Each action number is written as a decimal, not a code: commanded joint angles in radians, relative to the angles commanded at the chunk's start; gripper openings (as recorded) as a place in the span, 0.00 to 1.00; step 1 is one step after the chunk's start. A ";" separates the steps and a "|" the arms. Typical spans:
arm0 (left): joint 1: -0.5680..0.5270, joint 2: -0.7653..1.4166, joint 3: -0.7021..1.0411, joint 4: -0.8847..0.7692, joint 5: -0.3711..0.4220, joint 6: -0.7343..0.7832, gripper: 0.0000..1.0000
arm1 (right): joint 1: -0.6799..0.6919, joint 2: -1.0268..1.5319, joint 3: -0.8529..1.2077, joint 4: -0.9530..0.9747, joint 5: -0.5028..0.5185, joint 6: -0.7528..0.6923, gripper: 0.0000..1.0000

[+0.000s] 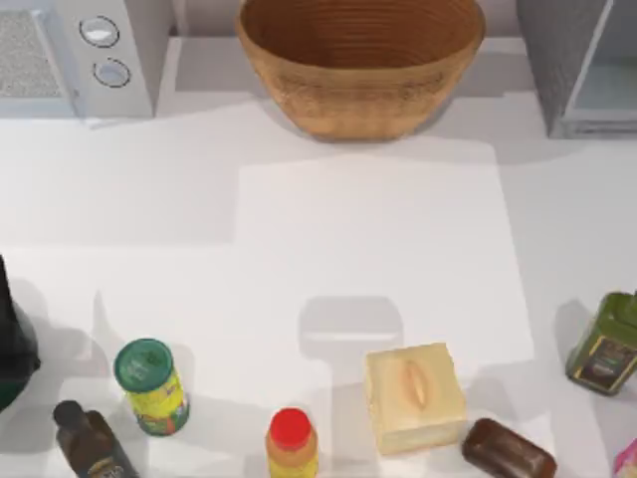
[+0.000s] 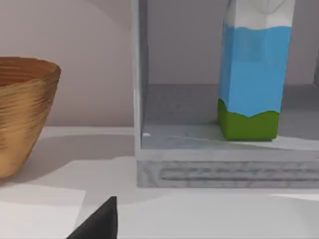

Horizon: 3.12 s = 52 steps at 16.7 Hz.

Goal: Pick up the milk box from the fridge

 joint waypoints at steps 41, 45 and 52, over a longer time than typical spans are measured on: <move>0.000 0.000 0.000 0.000 0.000 0.000 1.00 | -0.506 1.817 0.216 1.587 -0.489 0.018 1.00; 0.000 0.000 0.000 0.000 0.000 0.000 1.00 | -0.436 1.908 0.403 1.483 -0.414 0.016 1.00; 0.000 0.000 0.000 0.000 0.000 0.000 1.00 | -0.320 2.052 0.806 1.297 -0.291 0.014 1.00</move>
